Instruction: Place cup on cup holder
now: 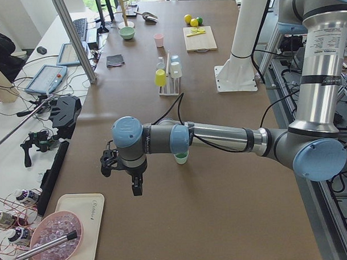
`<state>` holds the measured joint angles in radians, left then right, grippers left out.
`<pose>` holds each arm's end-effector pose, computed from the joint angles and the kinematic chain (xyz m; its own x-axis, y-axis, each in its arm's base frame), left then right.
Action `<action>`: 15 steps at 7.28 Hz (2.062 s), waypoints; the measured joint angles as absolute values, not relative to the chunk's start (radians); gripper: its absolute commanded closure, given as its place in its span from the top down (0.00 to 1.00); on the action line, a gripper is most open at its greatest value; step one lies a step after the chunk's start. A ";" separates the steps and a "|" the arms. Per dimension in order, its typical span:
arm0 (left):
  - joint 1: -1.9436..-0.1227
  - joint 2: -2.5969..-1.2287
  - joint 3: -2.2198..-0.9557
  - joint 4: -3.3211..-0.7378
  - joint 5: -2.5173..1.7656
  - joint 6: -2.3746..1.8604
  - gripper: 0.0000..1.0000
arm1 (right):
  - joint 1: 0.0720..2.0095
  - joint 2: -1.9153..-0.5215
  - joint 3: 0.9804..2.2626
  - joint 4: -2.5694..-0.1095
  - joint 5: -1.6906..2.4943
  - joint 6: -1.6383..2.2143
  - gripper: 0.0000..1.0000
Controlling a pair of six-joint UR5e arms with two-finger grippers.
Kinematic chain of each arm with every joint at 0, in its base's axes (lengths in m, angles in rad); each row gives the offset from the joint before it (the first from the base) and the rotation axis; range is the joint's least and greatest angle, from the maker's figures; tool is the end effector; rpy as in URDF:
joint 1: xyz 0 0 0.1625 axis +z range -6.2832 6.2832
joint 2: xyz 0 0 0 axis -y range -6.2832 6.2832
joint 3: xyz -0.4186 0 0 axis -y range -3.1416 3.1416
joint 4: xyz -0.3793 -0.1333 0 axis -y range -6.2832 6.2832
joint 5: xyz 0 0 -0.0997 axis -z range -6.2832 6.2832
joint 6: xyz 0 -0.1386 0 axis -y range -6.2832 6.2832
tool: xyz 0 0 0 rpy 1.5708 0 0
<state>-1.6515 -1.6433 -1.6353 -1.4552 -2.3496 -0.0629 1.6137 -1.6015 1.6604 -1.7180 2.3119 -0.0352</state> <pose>-0.0768 -0.5033 0.6247 0.7042 -0.1049 -0.7022 0.1251 0.9919 -0.0228 0.0593 -0.4540 0.6692 0.7355 0.0560 0.6752 -0.0169 0.9978 -0.0645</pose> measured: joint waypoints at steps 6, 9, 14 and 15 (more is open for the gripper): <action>-1.654 -1.638 -1.635 -1.455 -2.360 -0.063 0.98 | 1.614 -1.608 1.604 -1.697 2.285 -0.055 1.00; -1.654 -1.610 -1.635 -1.460 -2.355 -0.059 0.98 | 1.601 -1.588 1.603 -1.694 2.279 0.040 1.00; -1.648 -1.587 -1.679 -1.435 -2.359 -0.055 0.98 | 1.310 -1.401 1.604 -1.815 2.226 0.043 1.00; -1.631 -1.589 -1.685 -1.433 -2.357 -0.055 0.98 | 1.284 -1.361 1.600 -1.844 2.224 0.046 1.00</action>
